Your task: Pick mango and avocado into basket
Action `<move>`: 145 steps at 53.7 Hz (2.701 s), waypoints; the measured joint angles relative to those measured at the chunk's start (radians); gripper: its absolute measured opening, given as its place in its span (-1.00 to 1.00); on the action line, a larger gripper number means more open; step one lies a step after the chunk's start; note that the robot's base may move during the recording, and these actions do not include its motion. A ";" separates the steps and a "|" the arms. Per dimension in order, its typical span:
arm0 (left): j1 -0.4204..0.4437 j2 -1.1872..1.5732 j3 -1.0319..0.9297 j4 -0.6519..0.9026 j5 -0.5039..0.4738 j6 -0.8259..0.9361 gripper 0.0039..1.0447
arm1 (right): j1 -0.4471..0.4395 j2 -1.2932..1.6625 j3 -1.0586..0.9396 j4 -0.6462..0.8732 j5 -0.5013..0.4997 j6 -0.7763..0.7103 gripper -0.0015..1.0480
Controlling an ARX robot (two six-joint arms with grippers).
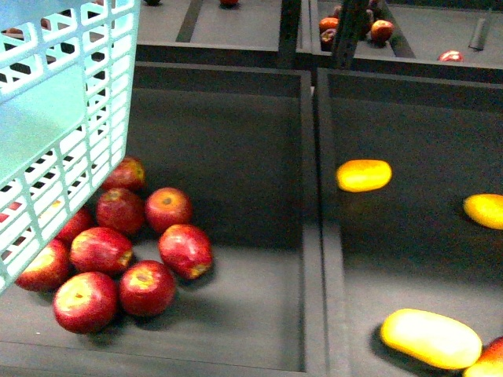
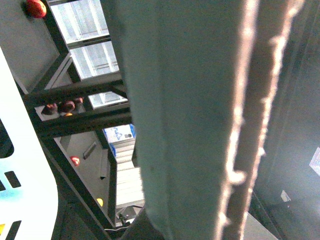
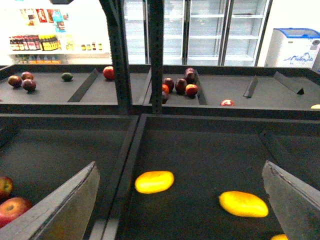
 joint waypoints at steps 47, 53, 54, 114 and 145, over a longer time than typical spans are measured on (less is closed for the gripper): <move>-0.179 0.347 0.326 -0.498 0.148 0.920 -0.86 | 0.000 0.000 0.000 0.001 0.001 0.000 0.85; -0.236 0.544 0.392 -0.410 0.295 0.812 -0.86 | 0.000 0.000 0.000 0.001 0.001 -0.001 0.85; -0.252 0.587 0.407 -0.407 0.316 0.808 -0.86 | 0.000 0.000 0.000 0.001 0.001 0.000 0.85; -0.489 0.919 0.457 0.107 0.374 0.317 -0.86 | 0.000 0.000 0.000 0.001 0.001 -0.001 0.85; -0.490 0.919 0.457 0.050 0.369 0.371 -0.86 | 0.084 0.100 0.005 0.076 0.450 0.110 0.85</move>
